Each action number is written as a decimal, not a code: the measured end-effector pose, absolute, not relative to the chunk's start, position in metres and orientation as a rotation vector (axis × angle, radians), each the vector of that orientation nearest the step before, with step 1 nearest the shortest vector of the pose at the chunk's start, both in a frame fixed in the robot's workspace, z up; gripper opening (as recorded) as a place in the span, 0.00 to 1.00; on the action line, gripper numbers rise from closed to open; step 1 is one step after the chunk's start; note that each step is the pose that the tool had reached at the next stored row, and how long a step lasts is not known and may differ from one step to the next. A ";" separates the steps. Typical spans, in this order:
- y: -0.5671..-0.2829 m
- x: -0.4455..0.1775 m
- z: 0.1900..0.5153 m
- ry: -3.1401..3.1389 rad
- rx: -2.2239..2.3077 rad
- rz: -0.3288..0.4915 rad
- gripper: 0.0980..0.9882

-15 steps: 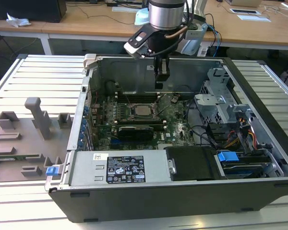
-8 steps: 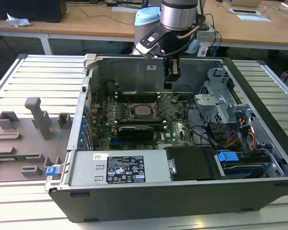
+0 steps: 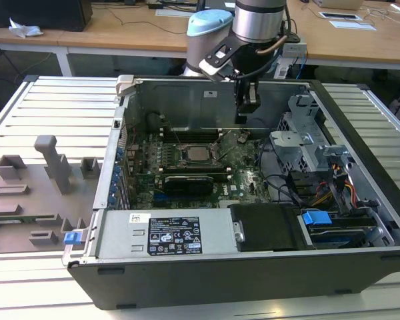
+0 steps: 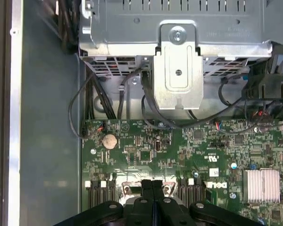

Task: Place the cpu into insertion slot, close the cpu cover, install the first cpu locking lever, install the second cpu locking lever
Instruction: 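Close the cpu cover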

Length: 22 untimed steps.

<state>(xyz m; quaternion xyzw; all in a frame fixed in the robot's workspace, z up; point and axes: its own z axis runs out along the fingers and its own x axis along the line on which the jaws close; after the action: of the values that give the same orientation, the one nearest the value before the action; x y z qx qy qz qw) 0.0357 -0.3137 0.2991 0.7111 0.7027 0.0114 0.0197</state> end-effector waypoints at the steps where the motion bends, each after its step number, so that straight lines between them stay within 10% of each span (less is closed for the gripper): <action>1: -0.314 0.037 0.299 2.180 2.206 0.035 0.01; 22: -0.314 0.045 0.268 2.182 2.208 0.030 0.01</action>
<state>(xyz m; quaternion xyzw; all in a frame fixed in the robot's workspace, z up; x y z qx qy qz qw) 0.0455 -0.3136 0.2680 0.7111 0.7027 0.0096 0.0184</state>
